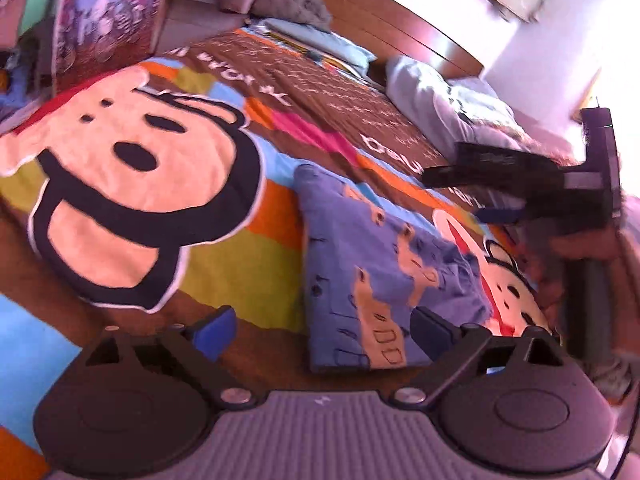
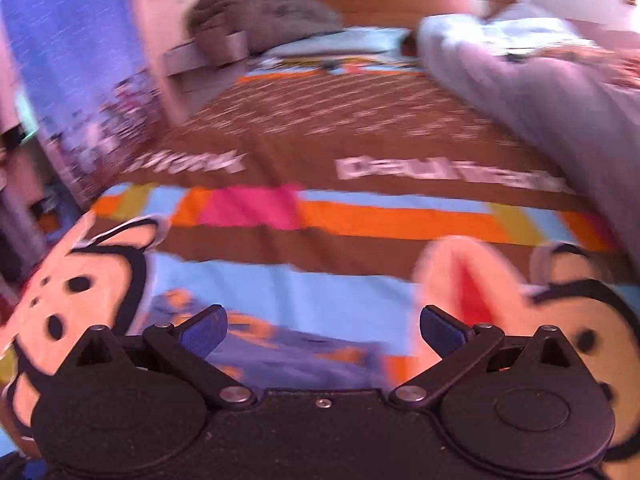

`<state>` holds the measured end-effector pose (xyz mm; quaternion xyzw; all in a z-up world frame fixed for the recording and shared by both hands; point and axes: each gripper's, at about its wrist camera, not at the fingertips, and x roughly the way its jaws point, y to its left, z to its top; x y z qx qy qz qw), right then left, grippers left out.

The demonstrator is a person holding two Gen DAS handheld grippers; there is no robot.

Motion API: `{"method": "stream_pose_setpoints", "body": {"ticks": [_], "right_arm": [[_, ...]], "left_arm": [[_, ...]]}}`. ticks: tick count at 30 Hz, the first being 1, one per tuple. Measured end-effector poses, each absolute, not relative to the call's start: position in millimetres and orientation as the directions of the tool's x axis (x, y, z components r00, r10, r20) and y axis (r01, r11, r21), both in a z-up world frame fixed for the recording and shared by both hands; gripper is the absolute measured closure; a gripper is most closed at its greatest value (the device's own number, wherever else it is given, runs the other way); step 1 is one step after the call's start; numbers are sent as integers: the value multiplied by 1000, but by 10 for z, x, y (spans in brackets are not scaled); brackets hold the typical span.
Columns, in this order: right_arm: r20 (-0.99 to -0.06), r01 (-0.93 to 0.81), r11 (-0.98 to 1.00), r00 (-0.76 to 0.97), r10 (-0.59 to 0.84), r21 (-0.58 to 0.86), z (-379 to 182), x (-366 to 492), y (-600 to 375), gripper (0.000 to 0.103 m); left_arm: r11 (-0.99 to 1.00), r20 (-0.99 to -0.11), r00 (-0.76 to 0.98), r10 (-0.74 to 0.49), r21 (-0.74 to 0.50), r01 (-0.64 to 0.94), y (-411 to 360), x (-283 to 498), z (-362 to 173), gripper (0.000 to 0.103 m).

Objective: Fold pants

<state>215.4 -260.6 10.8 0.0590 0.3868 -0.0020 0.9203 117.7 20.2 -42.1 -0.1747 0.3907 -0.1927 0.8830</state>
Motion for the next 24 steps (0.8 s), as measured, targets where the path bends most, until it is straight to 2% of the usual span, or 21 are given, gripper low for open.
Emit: {"method": "stream_pose_setpoints", "body": {"ticks": [4,7,9,11,15,17,20,24], "right_arm": [[-757,-49,981,629,178,190,-229,2463,-2248,1],[-814,-30,998,578,55,46,-451,2584,-2051,1],[-811,12,998,583,-52,-55,-465,2600,-2109,1],[-776,71,995,622,-100,-71,-297,2480,-2251,1],[-698,59,998,714,-57,-21,41,1962,-2484,1],[-721,40,997,688,-78,-70,-58,1731,-2560,1],[-799,38,974,564,-207,-225,-439,1527,-2670,1],[-778,179,981,626,-59,69,-315,1113,-3076,1]], "left_arm": [[830,-606,609,-512,-531,171,347,1216,-503,5],[809,-587,606,-537,-561,174,430,1221,-522,5],[811,-587,608,-534,-558,175,427,1210,-529,4],[818,-591,609,-529,-547,180,402,1215,-525,3],[828,-604,607,-517,-532,175,350,1236,-530,1],[825,-605,605,-517,-541,164,357,1242,-542,1],[829,-613,601,-513,-537,159,351,1254,-552,1],[863,-636,626,-451,-490,124,324,1197,-478,1]]}}
